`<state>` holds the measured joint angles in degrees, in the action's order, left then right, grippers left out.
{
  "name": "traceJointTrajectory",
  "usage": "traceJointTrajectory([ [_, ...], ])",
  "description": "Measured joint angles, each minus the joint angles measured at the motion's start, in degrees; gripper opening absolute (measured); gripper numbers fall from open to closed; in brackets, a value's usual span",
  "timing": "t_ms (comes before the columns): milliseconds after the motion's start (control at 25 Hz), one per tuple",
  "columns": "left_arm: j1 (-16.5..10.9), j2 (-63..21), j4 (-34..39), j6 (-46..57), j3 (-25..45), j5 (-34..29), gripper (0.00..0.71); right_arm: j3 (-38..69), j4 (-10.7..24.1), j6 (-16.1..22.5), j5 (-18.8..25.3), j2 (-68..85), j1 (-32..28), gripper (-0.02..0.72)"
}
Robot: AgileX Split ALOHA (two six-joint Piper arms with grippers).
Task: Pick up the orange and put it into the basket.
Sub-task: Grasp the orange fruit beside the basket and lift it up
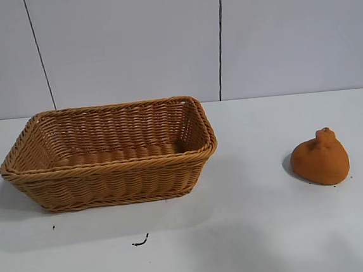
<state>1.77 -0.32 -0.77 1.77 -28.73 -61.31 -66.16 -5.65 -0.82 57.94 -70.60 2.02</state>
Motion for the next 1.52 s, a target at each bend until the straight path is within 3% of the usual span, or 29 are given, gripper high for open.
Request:
traceJointTrajectory([
  [320,0.00,0.00,0.00,0.00,0.00,0.00,0.666,-14.68,-1.46,-1.73,0.48,-23.57,2.20,0.673],
  [520,0.00,0.00,0.00,0.00,0.00,0.00,0.666,-16.48,-1.62,0.11,0.51,-33.59,3.52,0.673],
  [800,0.00,0.00,0.00,0.00,0.00,0.00,0.666,-16.54,1.13,1.16,0.71,-42.87,3.53,0.673],
  [1080,0.00,0.00,0.00,0.00,0.00,0.00,0.666,-16.54,5.65,4.87,-3.20,-49.75,3.53,0.673],
  [1280,0.00,0.00,0.00,0.00,0.00,0.00,0.666,-16.54,6.11,5.76,-6.84,-52.18,3.53,0.672],
  [1400,0.00,0.00,0.00,0.00,0.00,0.00,0.666,-16.54,6.17,5.99,-8.29,-52.22,3.53,0.592],
  [1520,0.00,0.00,0.00,0.00,0.00,0.00,0.666,-16.54,6.24,6.07,-8.29,-52.22,3.53,0.378],
])
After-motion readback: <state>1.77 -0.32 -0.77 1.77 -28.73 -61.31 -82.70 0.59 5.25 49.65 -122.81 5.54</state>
